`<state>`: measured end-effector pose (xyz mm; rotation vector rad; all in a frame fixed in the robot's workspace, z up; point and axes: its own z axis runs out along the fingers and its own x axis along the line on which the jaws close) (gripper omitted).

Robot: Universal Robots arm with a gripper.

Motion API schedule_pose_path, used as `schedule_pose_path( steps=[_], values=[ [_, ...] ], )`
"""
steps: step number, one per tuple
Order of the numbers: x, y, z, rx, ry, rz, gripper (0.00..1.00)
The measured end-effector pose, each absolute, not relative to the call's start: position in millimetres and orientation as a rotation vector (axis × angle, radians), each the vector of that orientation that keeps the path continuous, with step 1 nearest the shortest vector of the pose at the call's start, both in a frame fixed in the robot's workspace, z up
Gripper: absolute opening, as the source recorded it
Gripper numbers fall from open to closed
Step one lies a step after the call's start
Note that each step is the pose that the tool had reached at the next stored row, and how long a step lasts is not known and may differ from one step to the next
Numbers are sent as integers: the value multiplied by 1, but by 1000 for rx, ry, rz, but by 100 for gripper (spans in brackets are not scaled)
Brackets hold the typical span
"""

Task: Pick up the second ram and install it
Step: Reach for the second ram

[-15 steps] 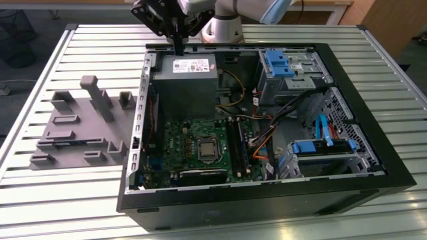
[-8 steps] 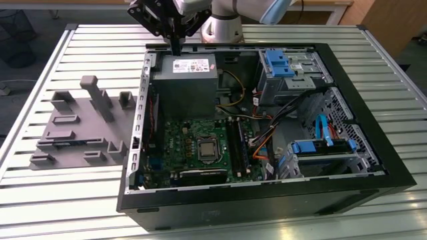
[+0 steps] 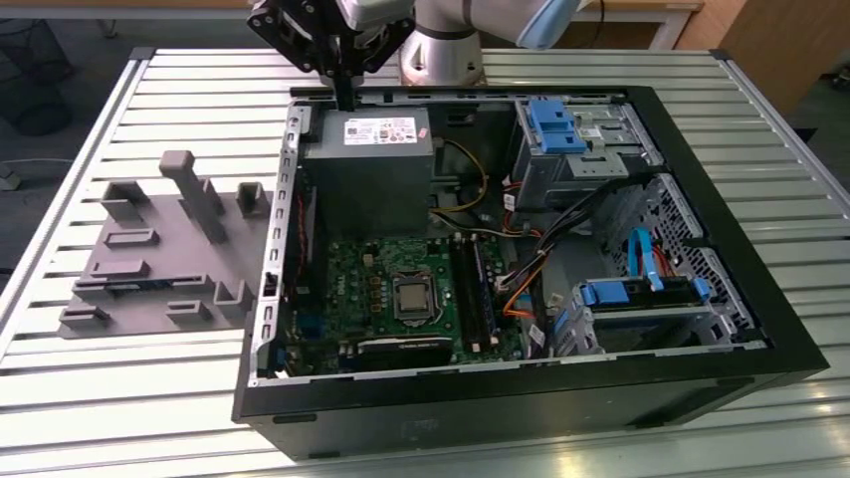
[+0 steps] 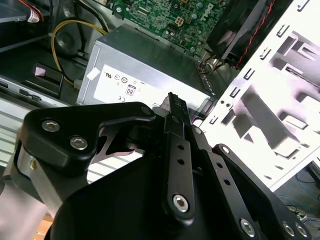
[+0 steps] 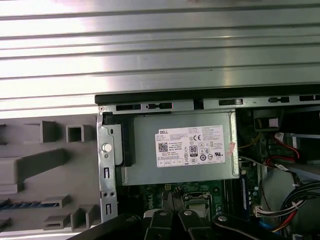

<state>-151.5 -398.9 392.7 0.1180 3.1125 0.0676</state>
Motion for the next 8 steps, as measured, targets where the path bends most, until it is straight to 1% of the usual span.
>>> schedule_pose_path(
  steps=[8],
  values=[
    [-156,-399,393,118,3112,68,11]
  ],
)
